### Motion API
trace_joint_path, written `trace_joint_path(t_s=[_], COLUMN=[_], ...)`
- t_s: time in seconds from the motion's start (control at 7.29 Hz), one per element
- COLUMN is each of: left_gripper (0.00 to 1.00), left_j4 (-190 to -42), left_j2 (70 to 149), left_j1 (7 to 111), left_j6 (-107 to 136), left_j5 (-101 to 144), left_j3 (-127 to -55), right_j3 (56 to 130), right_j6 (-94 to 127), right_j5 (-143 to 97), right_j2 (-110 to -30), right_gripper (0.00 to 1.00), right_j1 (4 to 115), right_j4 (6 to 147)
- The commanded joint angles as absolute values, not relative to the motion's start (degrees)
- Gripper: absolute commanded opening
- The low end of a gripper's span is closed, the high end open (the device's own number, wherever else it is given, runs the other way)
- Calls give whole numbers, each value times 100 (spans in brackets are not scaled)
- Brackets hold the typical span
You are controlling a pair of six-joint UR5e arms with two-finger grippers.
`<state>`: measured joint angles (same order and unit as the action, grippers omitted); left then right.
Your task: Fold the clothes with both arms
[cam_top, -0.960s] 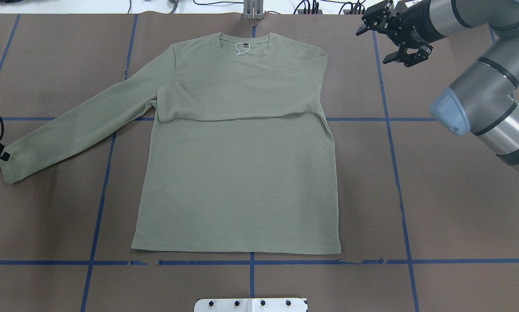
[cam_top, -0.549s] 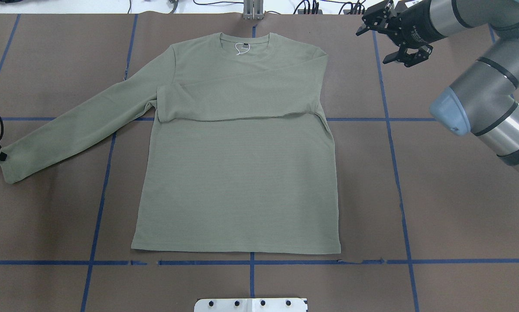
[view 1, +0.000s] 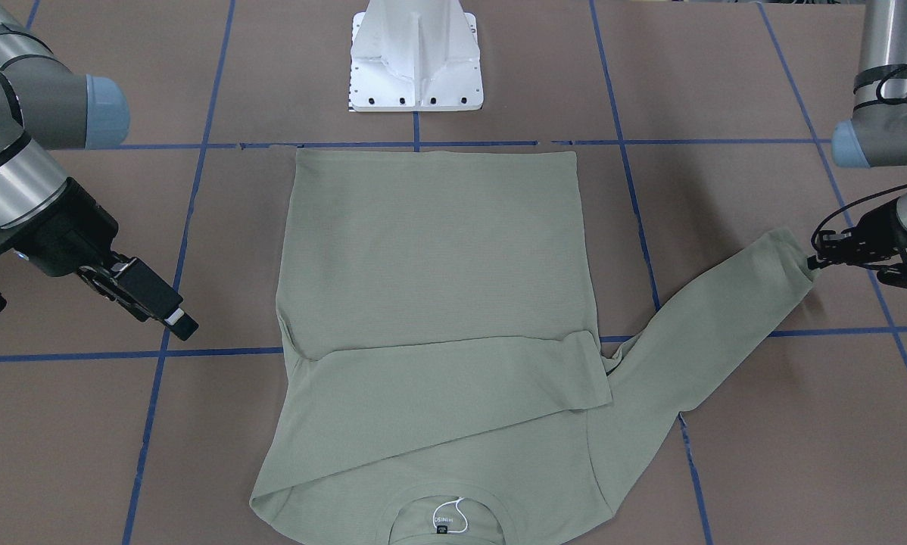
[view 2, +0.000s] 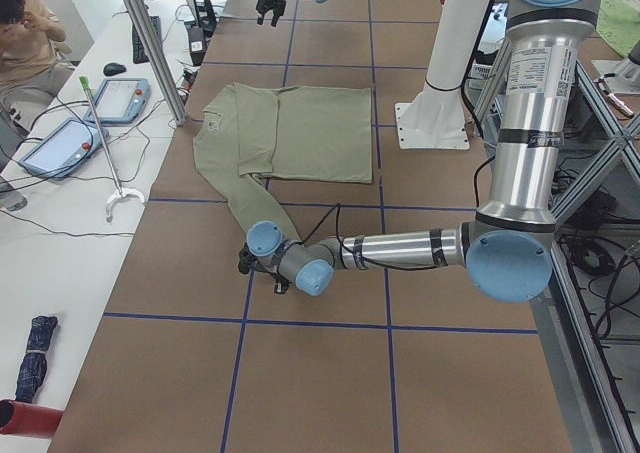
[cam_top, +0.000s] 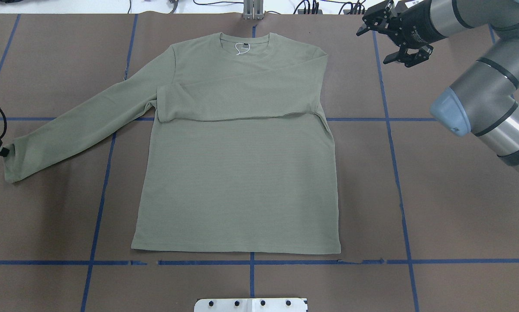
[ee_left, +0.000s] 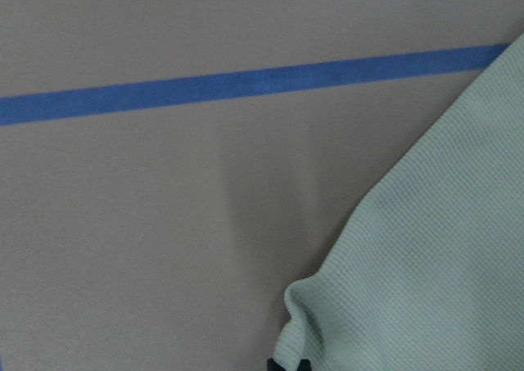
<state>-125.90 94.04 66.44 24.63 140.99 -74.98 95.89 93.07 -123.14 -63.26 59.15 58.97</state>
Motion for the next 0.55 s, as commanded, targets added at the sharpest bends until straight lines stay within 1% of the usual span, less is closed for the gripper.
trace_joint_path(t_s=[0.0, 0.14, 0.27, 0.41], left_gripper=[0, 0, 0, 0], left_j4=[-12560, -12533, -12551, -12551], left_j2=[9396, 9396, 9404, 9578], left_j1=[6645, 6645, 6645, 6645], left_j6=[2513, 2644, 3107, 3860], left_j5=[14595, 14790, 14922, 15072], left_j3=[-7724, -8013, -8451, -8977], right_j3=[9589, 9589, 9711, 9938], right_j6=[9308, 9299, 9290, 9229], right_j5=[-12313, -12322, -12340, -12366], right_j2=[-6328, -6337, -6433, -6677], right_gripper=[100, 100, 100, 100], right_j1=[5915, 5915, 5932, 5967], right_j4=[5897, 5897, 5906, 5898])
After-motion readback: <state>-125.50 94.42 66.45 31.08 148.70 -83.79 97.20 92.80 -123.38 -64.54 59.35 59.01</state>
